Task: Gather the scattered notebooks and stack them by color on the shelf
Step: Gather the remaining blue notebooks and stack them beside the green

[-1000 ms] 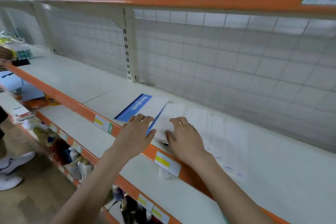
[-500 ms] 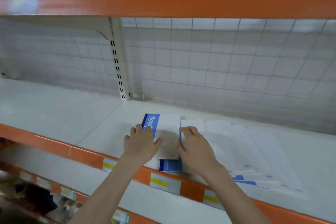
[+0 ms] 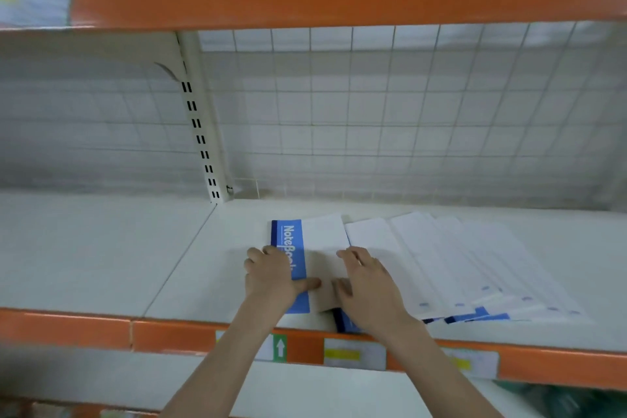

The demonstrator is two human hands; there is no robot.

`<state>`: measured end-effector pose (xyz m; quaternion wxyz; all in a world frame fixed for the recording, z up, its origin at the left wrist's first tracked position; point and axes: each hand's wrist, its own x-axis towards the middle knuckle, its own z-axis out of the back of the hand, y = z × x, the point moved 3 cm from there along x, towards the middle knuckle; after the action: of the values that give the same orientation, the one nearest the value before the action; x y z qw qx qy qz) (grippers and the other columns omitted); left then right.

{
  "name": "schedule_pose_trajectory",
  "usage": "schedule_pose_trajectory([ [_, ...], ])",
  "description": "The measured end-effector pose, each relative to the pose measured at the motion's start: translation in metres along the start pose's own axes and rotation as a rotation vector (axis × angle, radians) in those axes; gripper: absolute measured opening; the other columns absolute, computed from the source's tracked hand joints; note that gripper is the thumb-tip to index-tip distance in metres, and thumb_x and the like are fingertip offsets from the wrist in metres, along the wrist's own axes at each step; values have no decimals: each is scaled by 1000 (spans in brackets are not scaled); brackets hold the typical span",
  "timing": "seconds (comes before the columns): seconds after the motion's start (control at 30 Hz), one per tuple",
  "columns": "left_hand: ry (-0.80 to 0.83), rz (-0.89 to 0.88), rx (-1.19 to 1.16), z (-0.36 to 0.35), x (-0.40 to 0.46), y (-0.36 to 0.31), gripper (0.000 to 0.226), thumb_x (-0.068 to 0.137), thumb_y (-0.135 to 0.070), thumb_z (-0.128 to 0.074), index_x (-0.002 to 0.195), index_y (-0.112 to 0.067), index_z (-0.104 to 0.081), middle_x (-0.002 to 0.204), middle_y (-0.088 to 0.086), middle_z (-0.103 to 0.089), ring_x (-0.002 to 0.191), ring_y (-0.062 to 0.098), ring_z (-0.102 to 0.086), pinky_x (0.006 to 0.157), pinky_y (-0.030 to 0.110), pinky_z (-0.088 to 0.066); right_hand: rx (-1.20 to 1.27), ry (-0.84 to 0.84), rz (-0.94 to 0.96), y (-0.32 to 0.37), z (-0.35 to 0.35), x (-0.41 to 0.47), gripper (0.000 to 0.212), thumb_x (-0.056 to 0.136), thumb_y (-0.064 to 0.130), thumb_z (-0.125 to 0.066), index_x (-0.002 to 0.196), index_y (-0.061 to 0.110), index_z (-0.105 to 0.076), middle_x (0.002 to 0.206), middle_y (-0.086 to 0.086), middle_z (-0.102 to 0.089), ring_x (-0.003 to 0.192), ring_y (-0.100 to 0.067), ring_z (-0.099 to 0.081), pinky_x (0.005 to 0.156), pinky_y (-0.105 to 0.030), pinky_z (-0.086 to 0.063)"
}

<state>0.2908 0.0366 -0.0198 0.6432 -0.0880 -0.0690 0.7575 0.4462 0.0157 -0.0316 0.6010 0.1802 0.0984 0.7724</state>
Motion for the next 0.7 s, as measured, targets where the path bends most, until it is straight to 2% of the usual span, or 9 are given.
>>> schedule_pose_trajectory([
  [0.13, -35, -5, -292, -1, 2, 5, 84, 61, -52, -83, 114, -6, -36, 115, 11, -41, 104, 27, -50, 85, 32, -46, -46, -32, 20, 0, -5, -4, 45, 98, 34, -37, 141, 20, -34, 149, 2, -29, 132, -15, -34, 111, -25, -20],
  [0.2, -56, -56, -447, -6, 1, 4, 76, 65, -40, -85, 108, -10, -30, 110, 8, -45, 97, 27, -54, 75, 34, -48, -41, -48, 28, -1, -6, -5, 45, 98, 33, -37, 141, 20, -35, 149, 2, -30, 132, -15, -34, 111, -24, -20],
  [0.3, -139, -173, -614, -8, -4, 2, 57, 80, -22, -76, 104, -16, -24, 104, 2, -48, 83, 21, -55, 62, 26, -45, -21, -61, 37, -2, -4, -4, 44, 97, 31, -38, 139, 18, -36, 146, 3, -33, 130, -15, -37, 111, -24, -23],
  [0.37, -198, -175, -722, -4, -4, 3, 41, 90, -16, -64, 105, -17, -26, 104, 2, -50, 76, 17, -56, 56, 21, -45, 3, -41, 32, -2, -2, -3, 46, 97, 34, -40, 139, 19, -35, 146, 4, -32, 134, -16, -32, 113, -27, -20],
  [0.43, -184, -103, -890, 1, -1, 2, 27, 95, -15, -55, 107, -16, -31, 106, 7, -55, 74, 11, -57, 57, 22, -47, 36, 15, 36, -2, 1, -3, 59, 94, 51, -40, 144, 23, -27, 152, 9, -23, 145, -19, -12, 118, -40, -5],
  [0.47, -159, -47, -982, 3, 1, 0, 22, 96, -15, -53, 108, -15, -34, 108, 9, -57, 77, 14, -58, 62, 27, -49, 56, 35, 56, -1, 3, -4, 70, 90, 62, -38, 147, 26, -22, 155, 12, -17, 147, -16, -3, 117, -45, 3],
  [0.57, -31, 92, -1208, 6, 2, -14, 16, 97, -15, -50, 110, -12, -41, 109, 12, -58, 89, 25, -60, 70, 34, -49, 68, 80, 155, 7, 11, -3, 92, 79, 76, -40, 151, 31, -6, 158, 14, -6, 147, -9, 5, 116, -45, 9],
  [0.63, 89, 83, -1330, 10, -1, -30, 15, 97, -15, -50, 110, -13, -45, 103, 9, -61, 84, 21, -62, 63, 29, -51, 47, 86, 182, 8, 17, -1, 86, 86, 61, -49, 152, 29, -4, 159, 10, -5, 147, -11, 0, 118, -43, 0],
  [0.7, 186, 9, -1391, 14, -5, -46, 14, 100, -16, -44, 112, -13, -50, 97, 6, -63, 77, 15, -63, 54, 23, -51, 59, 56, 164, 2, 25, 2, 75, 92, 30, -52, 152, 24, -8, 159, 4, -10, 145, -17, -15, 118, -38, -18],
])
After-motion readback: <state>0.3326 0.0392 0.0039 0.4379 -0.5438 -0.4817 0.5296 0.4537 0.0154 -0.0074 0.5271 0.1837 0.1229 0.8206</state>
